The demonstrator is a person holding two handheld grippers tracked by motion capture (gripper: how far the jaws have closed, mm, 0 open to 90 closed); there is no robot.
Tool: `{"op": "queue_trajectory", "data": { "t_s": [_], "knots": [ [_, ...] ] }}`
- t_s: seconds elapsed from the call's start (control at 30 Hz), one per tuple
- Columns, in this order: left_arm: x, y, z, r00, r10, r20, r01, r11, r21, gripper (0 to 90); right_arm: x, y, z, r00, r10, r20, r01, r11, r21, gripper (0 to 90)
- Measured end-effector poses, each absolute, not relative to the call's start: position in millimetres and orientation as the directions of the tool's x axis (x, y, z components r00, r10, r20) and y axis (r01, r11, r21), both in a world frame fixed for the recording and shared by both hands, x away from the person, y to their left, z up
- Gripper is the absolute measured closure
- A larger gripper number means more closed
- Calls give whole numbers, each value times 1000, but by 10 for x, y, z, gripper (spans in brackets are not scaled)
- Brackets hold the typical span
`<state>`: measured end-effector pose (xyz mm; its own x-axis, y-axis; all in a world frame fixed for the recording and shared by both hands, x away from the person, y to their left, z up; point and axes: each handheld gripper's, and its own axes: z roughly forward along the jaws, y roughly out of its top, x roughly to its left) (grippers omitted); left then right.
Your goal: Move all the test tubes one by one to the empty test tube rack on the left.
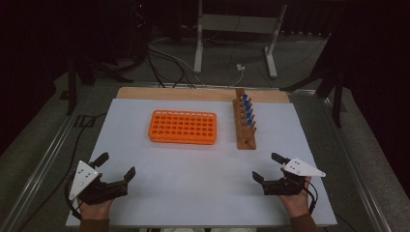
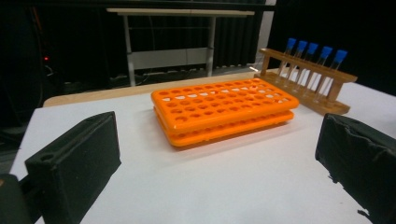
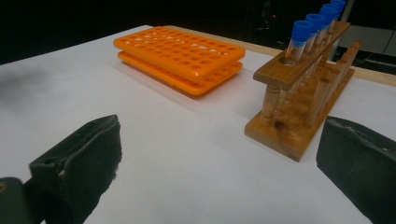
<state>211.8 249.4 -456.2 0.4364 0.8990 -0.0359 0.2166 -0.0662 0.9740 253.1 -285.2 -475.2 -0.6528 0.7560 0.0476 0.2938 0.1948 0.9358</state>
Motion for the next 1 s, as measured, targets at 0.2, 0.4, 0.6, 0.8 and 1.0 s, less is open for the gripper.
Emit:
{"op": "queue_trajectory", "data": {
  "t_s": [0.2,0.4,0.6,0.8,1.0],
  "knots": [
    [2110,2510,-4558,426,904,-29,213,-69,975,8,2503,-2848,-4726,-649,759,44,288,191,938,3],
    [2145,2522,-4591,412,911,-36,222,-62,973,9,2491,-2820,-4637,-635,772,23,275,199,941,4],
    [2165,2498,-4613,413,910,-33,229,-68,971,9,2519,-2824,-4462,-623,782,5,262,203,943,8],
    [2142,2502,-4605,399,916,-28,221,-67,973,9,2649,-2787,-4327,-622,782,30,278,185,943,8],
    [2135,2522,-4617,394,919,-27,219,-65,974,9,2820,-2677,-4224,-624,782,11,273,204,940,8]
  ]
}}
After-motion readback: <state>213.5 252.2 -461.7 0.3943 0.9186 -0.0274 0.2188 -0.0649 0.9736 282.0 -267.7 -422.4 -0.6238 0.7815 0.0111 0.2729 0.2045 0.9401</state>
